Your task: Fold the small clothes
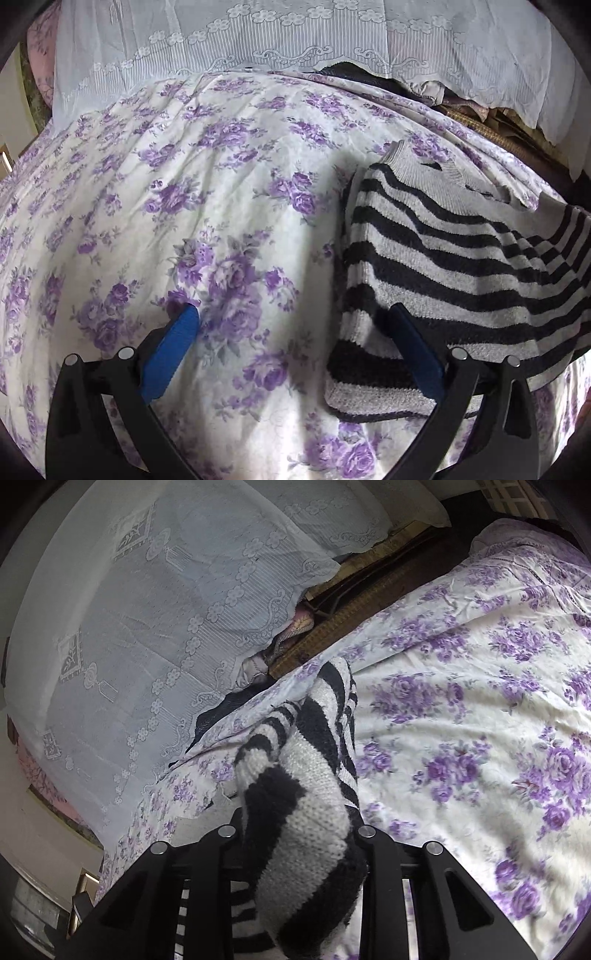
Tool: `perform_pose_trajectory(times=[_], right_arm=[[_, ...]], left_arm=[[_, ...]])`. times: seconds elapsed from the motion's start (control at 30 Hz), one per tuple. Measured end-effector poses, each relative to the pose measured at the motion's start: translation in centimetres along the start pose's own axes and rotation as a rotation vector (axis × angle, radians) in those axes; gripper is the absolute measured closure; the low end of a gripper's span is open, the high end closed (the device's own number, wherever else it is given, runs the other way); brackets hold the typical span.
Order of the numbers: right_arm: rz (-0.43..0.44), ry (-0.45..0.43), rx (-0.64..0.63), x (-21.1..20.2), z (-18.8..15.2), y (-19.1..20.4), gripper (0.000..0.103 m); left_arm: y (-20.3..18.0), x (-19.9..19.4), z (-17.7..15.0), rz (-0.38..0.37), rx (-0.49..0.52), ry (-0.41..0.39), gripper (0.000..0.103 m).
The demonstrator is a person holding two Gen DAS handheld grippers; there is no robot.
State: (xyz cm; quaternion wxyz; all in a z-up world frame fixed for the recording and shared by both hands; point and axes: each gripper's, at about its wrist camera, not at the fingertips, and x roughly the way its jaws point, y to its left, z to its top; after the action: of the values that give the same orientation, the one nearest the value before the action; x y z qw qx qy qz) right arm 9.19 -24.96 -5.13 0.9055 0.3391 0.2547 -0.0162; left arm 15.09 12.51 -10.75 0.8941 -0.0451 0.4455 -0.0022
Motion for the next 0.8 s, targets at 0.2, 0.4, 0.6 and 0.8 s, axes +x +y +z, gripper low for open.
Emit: perform_pose_trajectory(times=[0.2,0.4,0.6,0.8], right_arm=[[-0.005,-0.002,-0.035,0.7,-0.2,3.5,0.075],[0.009,0.006,-0.109,1.8,-0.7,8.7,0.075],[0.043,0.043,-0.167,3.4,-2.8,13.6,0.075],[0.08,0.088,-0.238,4.9,-5.9,18.1,0.076]], left_arm=[[0.3,0.3,0.1,-0.001,0.006,0.005,0.004],[0.8,0.7,0.6,-0.029,-0.013,0.02,0.004],[0.7,0.8,0.7,-0.03,-0.012,0.023,0.004],[1.0,1.1,1.0,-0.046,-0.019,0.031,0.004]])
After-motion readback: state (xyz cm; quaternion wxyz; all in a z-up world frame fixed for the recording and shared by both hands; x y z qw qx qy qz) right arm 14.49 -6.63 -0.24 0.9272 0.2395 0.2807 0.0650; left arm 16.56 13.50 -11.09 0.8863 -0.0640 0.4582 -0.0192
